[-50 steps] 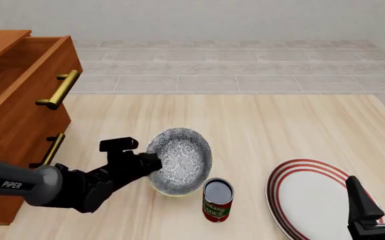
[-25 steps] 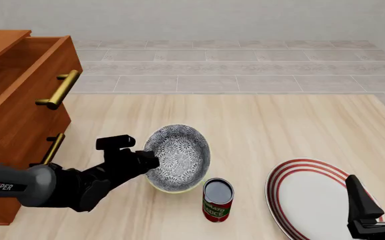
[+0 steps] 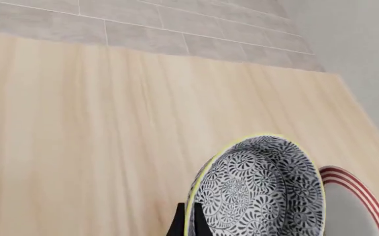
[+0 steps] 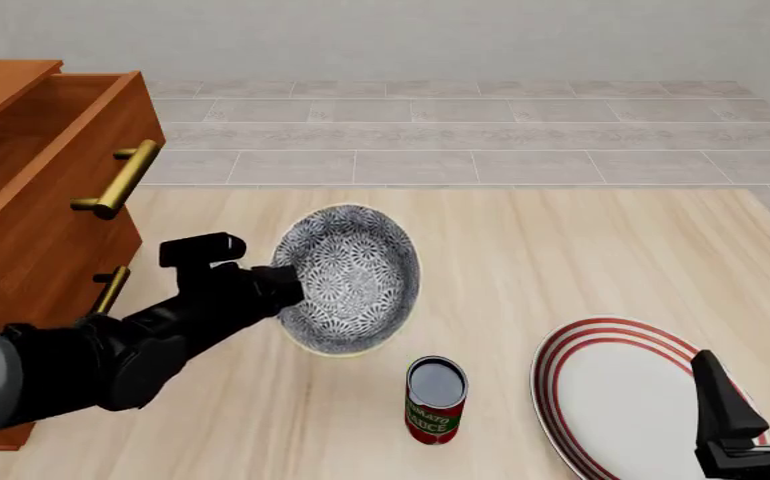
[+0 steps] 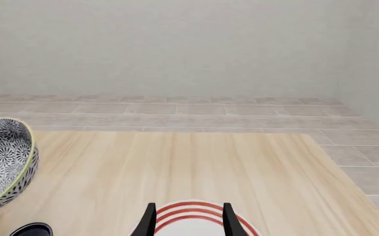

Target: Put the bowl on top of the cabinet.

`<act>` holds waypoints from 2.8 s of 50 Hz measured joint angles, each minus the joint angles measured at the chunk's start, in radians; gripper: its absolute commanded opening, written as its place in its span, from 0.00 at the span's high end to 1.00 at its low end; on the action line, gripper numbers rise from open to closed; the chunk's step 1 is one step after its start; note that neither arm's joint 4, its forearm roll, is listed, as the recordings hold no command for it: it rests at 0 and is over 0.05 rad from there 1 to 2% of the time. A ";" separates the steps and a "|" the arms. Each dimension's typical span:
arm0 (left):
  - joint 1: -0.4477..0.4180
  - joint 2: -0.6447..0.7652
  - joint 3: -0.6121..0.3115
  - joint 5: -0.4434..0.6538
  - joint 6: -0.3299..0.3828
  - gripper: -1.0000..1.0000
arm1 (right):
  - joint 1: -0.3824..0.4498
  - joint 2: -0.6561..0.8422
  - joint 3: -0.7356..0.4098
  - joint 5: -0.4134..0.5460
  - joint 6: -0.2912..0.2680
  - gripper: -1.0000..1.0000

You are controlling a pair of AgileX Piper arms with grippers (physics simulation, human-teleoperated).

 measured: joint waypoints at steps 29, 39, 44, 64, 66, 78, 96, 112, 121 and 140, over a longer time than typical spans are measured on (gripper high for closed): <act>0.016 -0.173 -0.051 0.159 0.061 1.00 | -0.001 -0.012 0.000 0.011 -0.006 0.00; 0.017 -0.227 -0.083 0.224 0.069 1.00 | -0.001 -0.016 0.000 0.014 -0.008 0.00; 0.019 -0.251 -0.102 0.259 0.070 1.00 | -0.002 -0.019 0.000 0.016 -0.010 0.00; 0.020 -0.339 -0.200 0.404 0.067 1.00 | -0.003 -0.031 0.000 0.026 -0.013 0.00; 0.021 -0.343 -0.207 0.415 0.067 1.00 | -0.003 -0.033 0.000 0.027 -0.013 0.00; 0.029 -0.362 -0.254 0.477 0.057 1.00 | -0.003 -0.038 -0.001 0.032 -0.014 0.00; 0.076 -0.381 -0.329 0.576 0.067 1.00 | -0.002 -0.034 -0.001 0.026 -0.017 0.00; 0.107 -0.399 -0.406 0.666 0.080 1.00 | 0.000 -0.033 -0.001 0.024 -0.019 0.00; 0.126 -0.407 -0.463 0.717 0.093 1.00 | 0.000 -0.032 -0.001 0.023 -0.021 0.00; 0.177 -0.430 -0.552 0.808 0.097 1.00 | 0.002 -0.037 -0.001 0.027 -0.026 0.00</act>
